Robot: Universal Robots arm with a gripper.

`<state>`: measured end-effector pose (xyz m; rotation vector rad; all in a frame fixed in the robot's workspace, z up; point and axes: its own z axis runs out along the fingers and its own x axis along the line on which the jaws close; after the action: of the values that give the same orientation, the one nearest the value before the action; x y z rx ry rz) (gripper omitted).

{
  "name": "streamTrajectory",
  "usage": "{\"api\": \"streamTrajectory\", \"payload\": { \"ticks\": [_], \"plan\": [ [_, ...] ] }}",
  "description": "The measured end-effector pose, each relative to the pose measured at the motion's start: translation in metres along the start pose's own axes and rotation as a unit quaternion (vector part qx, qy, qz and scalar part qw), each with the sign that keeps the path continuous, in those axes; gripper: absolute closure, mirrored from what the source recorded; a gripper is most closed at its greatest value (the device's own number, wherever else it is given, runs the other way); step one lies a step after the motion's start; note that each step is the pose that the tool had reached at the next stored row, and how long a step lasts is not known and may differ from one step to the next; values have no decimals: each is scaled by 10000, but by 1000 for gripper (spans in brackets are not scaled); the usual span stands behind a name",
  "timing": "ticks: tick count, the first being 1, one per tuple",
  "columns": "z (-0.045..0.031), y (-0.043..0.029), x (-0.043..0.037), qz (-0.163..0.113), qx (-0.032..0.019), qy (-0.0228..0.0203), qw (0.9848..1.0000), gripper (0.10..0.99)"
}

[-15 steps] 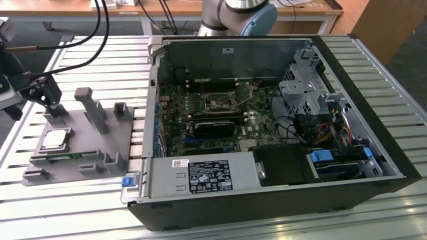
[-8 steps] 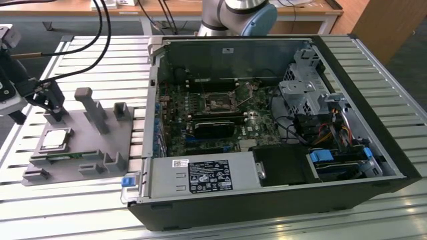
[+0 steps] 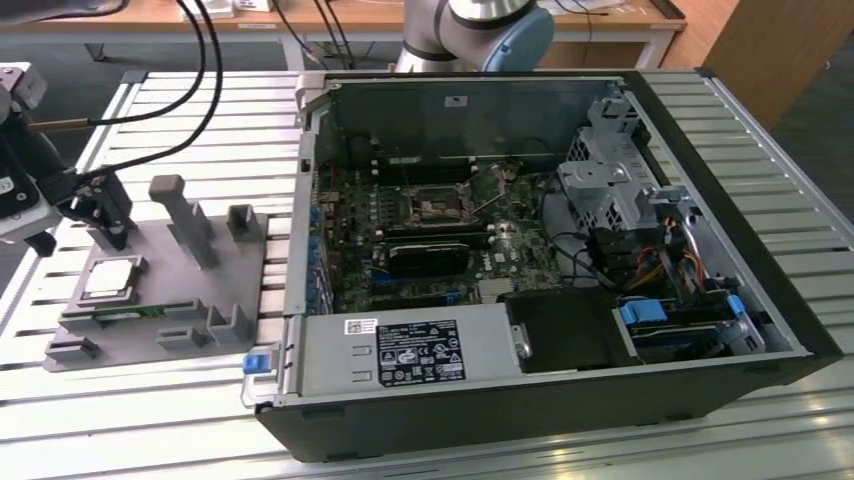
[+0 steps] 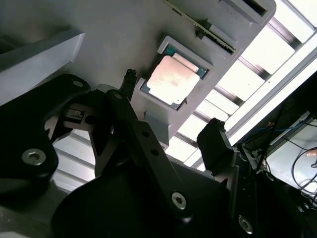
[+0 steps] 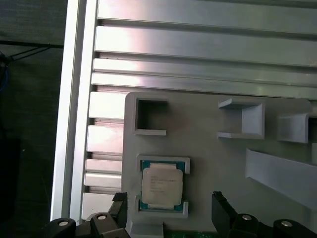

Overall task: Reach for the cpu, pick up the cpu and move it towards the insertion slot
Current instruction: 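Pick up the cpu and move it towards the insertion slot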

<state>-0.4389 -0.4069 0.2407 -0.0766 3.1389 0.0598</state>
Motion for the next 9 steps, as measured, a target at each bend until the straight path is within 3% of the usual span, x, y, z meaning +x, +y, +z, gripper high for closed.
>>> {"api": "streamTrajectory", "payload": {
  "ticks": [9],
  "plan": [
    [131, -3, 36, -1, 0, 0, 10000, 318]
  ]
}}
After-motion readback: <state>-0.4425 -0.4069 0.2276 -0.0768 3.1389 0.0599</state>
